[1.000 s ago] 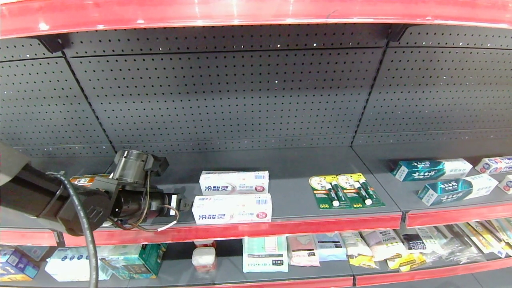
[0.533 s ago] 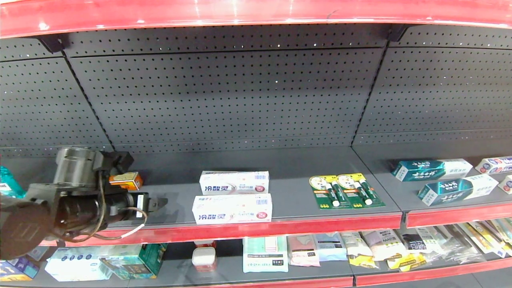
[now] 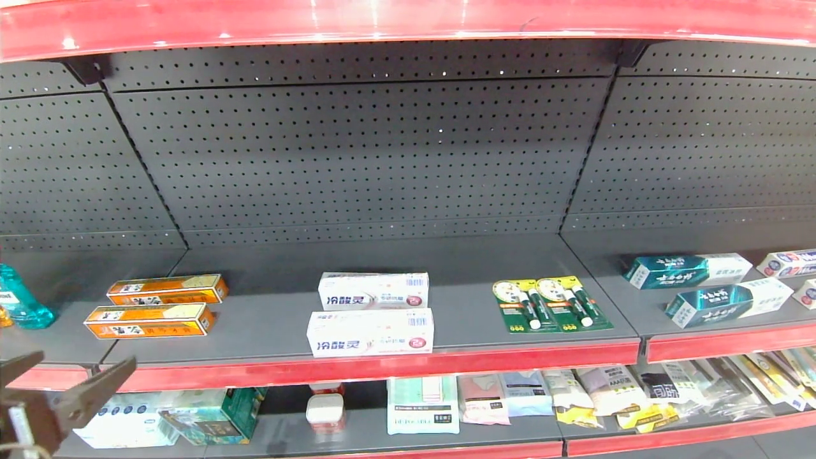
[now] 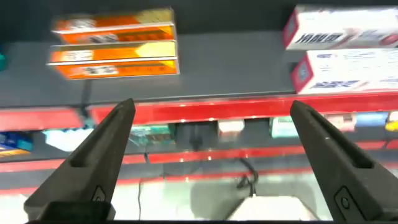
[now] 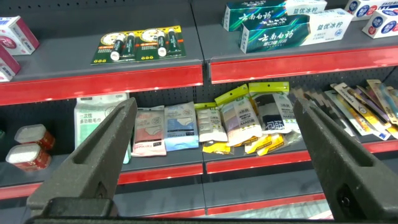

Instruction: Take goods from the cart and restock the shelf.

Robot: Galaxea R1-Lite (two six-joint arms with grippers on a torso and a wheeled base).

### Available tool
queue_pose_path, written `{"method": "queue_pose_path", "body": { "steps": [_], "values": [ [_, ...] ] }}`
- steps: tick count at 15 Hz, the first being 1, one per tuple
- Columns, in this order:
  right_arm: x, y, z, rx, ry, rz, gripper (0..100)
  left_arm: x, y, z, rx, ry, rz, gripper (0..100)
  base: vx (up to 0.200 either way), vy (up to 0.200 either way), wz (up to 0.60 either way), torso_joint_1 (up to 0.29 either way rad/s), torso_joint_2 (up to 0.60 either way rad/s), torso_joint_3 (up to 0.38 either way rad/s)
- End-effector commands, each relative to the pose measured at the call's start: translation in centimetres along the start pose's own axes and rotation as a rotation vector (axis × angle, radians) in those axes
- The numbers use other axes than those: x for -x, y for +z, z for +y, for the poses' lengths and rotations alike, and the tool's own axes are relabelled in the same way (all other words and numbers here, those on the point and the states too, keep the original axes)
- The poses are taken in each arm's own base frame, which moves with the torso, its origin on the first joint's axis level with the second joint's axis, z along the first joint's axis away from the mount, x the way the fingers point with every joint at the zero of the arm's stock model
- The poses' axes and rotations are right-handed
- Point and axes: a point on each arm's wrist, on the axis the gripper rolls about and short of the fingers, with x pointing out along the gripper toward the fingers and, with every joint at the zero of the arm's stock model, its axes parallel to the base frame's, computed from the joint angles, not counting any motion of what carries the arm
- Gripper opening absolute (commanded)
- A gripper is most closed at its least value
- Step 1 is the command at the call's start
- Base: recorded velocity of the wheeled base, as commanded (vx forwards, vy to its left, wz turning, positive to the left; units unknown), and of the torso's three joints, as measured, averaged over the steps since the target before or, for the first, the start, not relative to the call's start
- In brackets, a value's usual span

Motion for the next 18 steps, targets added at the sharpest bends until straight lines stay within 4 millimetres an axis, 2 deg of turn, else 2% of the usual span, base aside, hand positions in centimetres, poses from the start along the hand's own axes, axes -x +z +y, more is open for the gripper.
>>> {"method": "queue_pose_path", "body": {
  "steps": [1,4,5,6,9,12,15,18],
  "values": [
    [0.0,0.0,0.0,0.000,-0.001,0.002,100,6.8,-4.7,-0.2,-0.004,0.018,-0.206,100,0.000,0.000,0.00,0.000,0.00,0.000],
    [0.0,0.0,0.0,0.000,-0.001,0.002,100,8.5,-7.0,-0.3,-0.011,0.005,-0.232,100,0.000,0.000,0.00,0.000,0.00,0.000],
    [0.0,0.0,0.0,0.000,-0.001,0.002,100,8.6,-7.2,-0.3,-0.015,-0.012,-0.238,100,0.000,0.000,0.00,0.000,0.00,0.000],
    [0.0,0.0,0.0,0.000,-0.001,0.002,100,8.9,-8.0,-0.3,-0.027,-0.067,-0.258,100,0.000,0.000,0.00,0.000,0.00,0.000],
    [0.0,0.0,0.0,-0.002,-0.001,0.002,100,8.4,-10.9,-0.3,-0.033,-0.059,-0.290,100,0.000,0.000,0.00,0.000,0.00,0.000],
    [0.0,0.0,0.0,0.002,0.008,0.005,100,7.2,-11.9,-0.2,-0.024,-0.023,-0.281,100,0.000,0.000,0.00,0.000,0.00,0.000],
    [0.0,0.0,0.0,-0.001,0.025,0.003,100,7.1,-11.8,-0.1,-0.019,-0.006,-0.307,100,0.000,0.000,0.00,0.000,0.00,0.000],
    [0.0,0.0,0.0,0.000,0.027,0.003,100,7.1,-11.8,0.0,-0.015,0.053,-0.307,100,0.000,0.000,0.40,0.000,0.00,0.003]
  ]
}}
